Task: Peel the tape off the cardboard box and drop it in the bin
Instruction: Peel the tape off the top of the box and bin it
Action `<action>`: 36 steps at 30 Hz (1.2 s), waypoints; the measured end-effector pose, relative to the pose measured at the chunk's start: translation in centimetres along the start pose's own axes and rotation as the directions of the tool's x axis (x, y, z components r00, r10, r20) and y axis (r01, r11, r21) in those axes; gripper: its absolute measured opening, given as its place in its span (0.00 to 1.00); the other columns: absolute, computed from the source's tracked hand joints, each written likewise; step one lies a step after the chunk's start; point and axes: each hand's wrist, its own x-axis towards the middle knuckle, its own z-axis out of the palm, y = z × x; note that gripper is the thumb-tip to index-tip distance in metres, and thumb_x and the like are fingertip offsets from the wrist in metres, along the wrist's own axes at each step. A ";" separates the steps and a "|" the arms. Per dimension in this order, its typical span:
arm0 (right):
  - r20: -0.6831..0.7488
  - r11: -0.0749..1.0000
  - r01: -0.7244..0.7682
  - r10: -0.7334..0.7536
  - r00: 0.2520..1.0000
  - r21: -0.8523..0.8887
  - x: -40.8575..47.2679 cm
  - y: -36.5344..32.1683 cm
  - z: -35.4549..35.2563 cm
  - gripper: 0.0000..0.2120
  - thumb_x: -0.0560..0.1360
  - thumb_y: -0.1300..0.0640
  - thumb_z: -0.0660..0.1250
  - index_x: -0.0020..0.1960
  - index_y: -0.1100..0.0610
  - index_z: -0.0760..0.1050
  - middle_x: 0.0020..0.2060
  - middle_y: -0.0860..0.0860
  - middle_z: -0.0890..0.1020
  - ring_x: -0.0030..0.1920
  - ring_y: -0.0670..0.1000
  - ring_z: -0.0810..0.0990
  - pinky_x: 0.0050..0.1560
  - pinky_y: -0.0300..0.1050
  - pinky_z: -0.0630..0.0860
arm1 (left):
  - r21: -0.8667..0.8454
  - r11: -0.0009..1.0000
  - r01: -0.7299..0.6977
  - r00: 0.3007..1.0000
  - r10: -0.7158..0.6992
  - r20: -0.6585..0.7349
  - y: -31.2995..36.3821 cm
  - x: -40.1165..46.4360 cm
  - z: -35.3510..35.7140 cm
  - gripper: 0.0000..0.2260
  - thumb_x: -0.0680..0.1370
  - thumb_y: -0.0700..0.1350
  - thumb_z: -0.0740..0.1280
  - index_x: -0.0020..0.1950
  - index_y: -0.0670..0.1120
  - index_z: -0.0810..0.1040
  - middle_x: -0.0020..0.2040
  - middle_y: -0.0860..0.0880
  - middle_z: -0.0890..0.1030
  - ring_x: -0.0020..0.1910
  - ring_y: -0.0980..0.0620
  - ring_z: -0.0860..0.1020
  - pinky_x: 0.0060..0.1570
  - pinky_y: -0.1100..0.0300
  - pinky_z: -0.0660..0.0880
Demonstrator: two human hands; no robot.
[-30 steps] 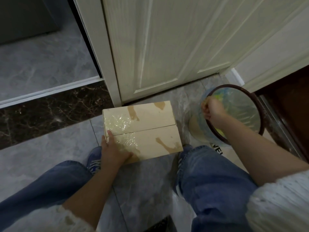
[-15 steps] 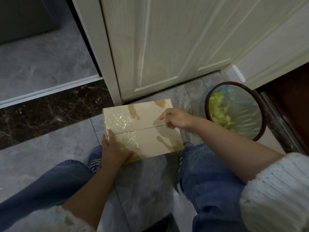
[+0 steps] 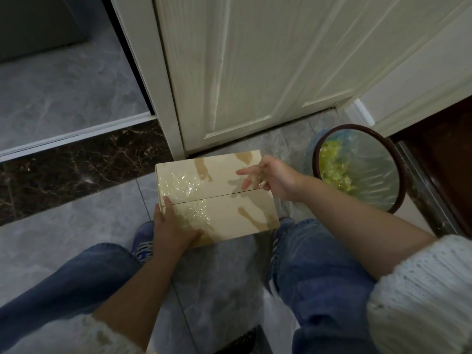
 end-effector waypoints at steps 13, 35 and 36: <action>-0.879 0.878 0.329 0.182 0.442 0.347 -4.8 4.0 -14.5 0.18 0.67 0.58 0.81 0.53 0.58 0.80 0.42 0.50 0.82 0.48 0.50 0.85 0.47 0.38 0.79 | 0.007 1.000 -0.026 1.000 0.026 -0.006 -0.1 0.0 0.1 0.62 0.68 0.60 0.80 0.82 0.51 0.33 0.83 0.44 0.39 0.82 0.39 0.48 0.78 0.42 0.58; -0.927 0.963 -0.093 0.267 0.261 0.252 -3.4 10.3 -17.3 0.10 0.69 0.61 0.75 0.34 0.52 0.77 0.40 0.51 0.82 0.49 0.56 0.84 0.55 0.55 0.82 | 0.025 1.000 -0.011 1.000 0.011 -0.011 0.1 0.0 0.1 0.63 0.68 0.58 0.80 0.82 0.50 0.33 0.83 0.44 0.40 0.82 0.39 0.47 0.79 0.42 0.56; -0.927 0.963 -0.106 0.268 0.263 0.249 -3.3 10.6 -17.5 0.09 0.70 0.62 0.72 0.34 0.51 0.78 0.43 0.52 0.83 0.51 0.57 0.82 0.57 0.54 0.81 | 0.027 1.000 -0.012 1.000 0.013 -0.014 0.1 0.0 0.1 0.63 0.68 0.58 0.80 0.82 0.50 0.33 0.83 0.44 0.40 0.82 0.39 0.47 0.79 0.42 0.56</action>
